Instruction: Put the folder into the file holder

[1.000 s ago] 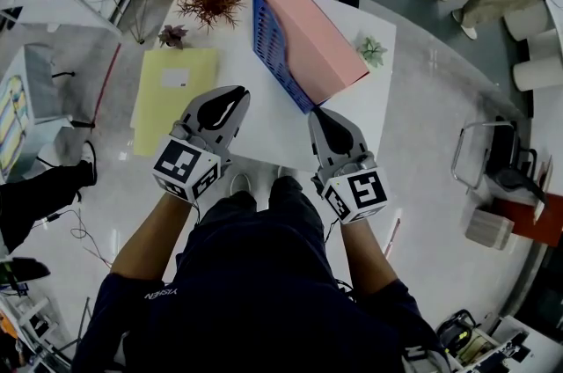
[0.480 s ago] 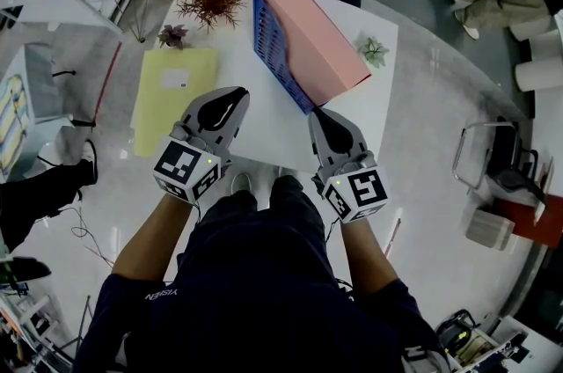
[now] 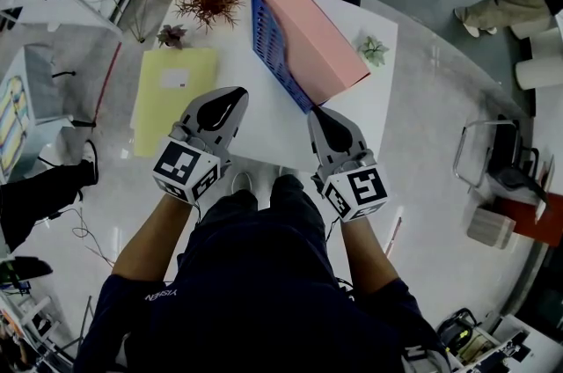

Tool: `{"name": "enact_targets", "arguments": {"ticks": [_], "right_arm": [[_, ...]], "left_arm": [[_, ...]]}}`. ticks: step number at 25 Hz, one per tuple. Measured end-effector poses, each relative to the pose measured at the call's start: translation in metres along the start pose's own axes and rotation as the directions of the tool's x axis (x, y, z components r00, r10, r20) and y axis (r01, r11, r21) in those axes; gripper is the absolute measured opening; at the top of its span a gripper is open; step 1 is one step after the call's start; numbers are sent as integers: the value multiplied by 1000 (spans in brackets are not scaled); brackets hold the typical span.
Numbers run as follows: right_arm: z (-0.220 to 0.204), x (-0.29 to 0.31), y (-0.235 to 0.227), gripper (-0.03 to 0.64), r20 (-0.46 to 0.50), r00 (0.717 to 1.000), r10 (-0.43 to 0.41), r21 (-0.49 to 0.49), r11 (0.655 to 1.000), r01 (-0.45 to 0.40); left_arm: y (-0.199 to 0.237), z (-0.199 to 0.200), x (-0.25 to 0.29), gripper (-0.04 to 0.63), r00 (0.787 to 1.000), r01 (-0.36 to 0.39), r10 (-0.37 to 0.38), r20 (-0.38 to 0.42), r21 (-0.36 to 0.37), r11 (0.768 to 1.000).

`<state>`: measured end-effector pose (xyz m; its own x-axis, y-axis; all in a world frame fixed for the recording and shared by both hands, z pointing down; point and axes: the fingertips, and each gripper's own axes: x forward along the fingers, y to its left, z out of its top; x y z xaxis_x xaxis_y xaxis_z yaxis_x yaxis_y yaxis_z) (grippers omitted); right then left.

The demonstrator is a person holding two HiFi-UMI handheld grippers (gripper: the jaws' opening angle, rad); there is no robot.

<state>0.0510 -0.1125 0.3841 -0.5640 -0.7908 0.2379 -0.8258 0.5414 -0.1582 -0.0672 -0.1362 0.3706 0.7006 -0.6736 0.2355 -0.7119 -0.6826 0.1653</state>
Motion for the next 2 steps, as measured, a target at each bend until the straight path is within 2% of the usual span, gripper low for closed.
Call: {"name": "enact_targets", "arguments": {"ticks": [2], "right_arm": [[0,-1,-1,3,-1,1000,3,-1,1000,-3]], "left_arm": [[-1,0,1,40,1000,0,0,0,1,1000]]}}
